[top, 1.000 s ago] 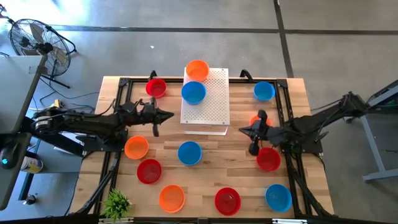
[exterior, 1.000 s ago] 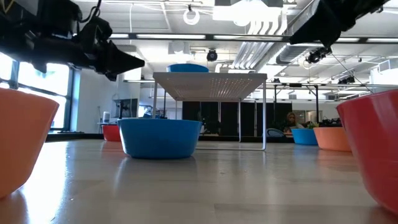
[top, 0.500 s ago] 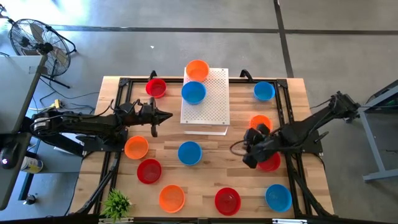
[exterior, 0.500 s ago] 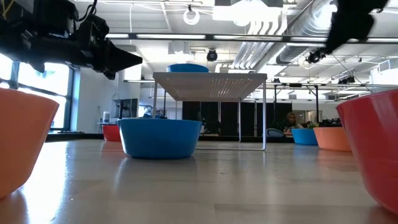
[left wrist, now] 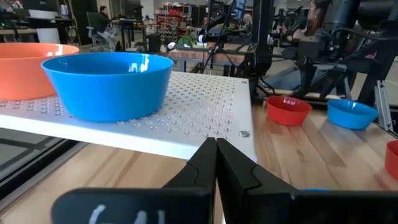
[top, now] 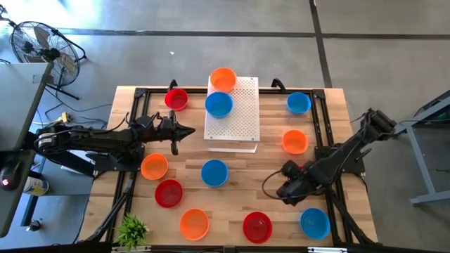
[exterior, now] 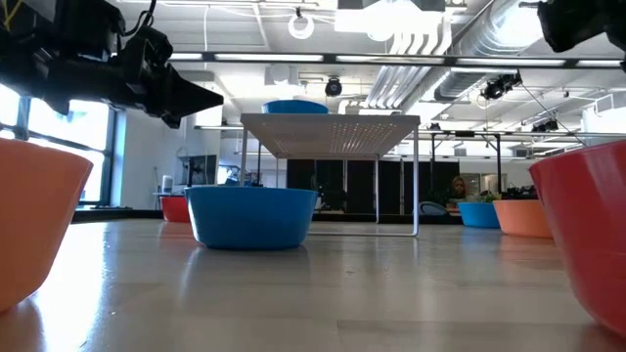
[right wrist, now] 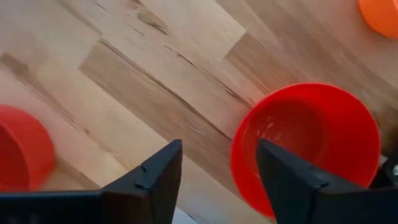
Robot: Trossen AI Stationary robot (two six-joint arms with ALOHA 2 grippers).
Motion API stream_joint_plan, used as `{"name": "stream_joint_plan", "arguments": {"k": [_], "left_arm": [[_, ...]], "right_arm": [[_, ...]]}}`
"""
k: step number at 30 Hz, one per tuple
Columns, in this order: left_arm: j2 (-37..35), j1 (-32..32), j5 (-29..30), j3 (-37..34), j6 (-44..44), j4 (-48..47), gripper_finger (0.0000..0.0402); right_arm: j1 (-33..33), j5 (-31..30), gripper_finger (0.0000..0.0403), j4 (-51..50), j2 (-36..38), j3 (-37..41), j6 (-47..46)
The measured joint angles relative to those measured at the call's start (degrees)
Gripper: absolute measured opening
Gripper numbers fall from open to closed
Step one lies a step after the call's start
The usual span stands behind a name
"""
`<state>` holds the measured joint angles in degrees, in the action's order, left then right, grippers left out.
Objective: Pick & Place Mini bowls
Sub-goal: Put the red bowl on the shelf
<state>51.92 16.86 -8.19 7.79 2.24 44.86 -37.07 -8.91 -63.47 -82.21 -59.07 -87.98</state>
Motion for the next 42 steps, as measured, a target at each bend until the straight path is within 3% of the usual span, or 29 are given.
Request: {"name": "stream_joint_plan", "arguments": {"k": [11, 18, 23, 27, 30, 35, 42], "left_arm": [[0.0, 0.0, 0.0, 0.0, 0.0, 0.0, 0.0001], [0.0, 0.0, 0.0, 0.0, 0.0, -0.1, 0.0001], [0.0, 0.0, 0.0, 0.0, 0.0, -0.4, 0.0001], [0.0, 0.0, 0.0, 0.0, 0.0, -0.4, 0.0001], [0.0, 0.0, 0.3, 0.0, 0.0, -0.4, 0.0001], [0.0, 0.0, 0.4, 0.0, -0.3, -0.4, 0.0001], [0.0, 0.0, 0.4, 0.0, -0.3, -0.4, 0.0001]], "right_arm": [[-0.1, 0.3, 0.0195, 0.5, -4.2, 0.3, 0.5], [-0.1, 5.1, 0.0171, 10.1, -5.3, 9.4, -10.3], [-0.1, 5.7, 0.013, 16.3, -5.3, 14.3, -13.0], [-0.1, 6.6, 0.0061, 17.2, -5.3, 14.9, -11.0], [-0.1, 6.7, 0.0011, 14.3, -5.3, 12.2, -7.9], [0.8, 6.5, 0.0022, 7.5, -5.1, 3.8, -1.3], [3.9, 2.0, 0.0005, 4.8, -5.0, -12.2, 17.3]]}}
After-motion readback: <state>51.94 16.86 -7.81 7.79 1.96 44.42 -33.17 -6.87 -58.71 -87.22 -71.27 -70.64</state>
